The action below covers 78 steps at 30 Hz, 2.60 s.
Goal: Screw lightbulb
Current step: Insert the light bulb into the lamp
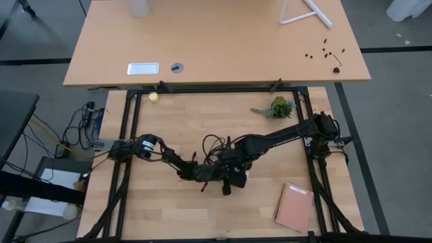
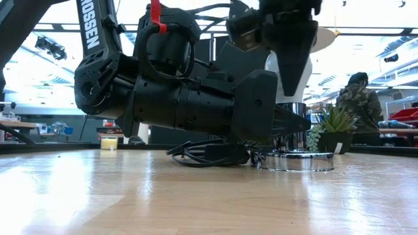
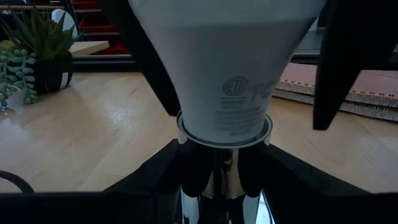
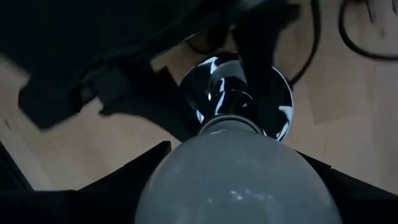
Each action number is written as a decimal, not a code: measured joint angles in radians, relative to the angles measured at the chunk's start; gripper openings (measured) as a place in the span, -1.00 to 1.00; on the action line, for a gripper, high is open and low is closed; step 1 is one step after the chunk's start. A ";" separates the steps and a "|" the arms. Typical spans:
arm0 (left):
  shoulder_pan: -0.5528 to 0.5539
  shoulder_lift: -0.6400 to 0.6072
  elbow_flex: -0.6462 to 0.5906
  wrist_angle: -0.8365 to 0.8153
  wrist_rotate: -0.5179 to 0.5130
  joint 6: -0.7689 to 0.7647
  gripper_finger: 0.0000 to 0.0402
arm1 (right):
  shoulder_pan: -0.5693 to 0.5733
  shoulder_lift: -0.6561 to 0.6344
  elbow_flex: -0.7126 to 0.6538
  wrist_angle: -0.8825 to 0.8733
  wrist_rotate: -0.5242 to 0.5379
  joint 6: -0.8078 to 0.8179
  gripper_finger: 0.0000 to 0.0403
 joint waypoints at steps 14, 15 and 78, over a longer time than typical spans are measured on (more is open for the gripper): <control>0.000 0.000 0.000 0.000 0.000 -0.001 -0.03 | -0.001 0.000 -0.001 0.002 -0.003 0.391 0.39; 0.000 0.000 0.000 0.000 0.000 -0.001 -0.03 | -0.001 0.000 -0.001 0.002 -0.003 0.408 0.39; 0.000 0.000 0.000 0.012 0.000 -0.022 -0.03 | 0.046 -0.047 -0.002 0.067 0.106 -0.858 0.73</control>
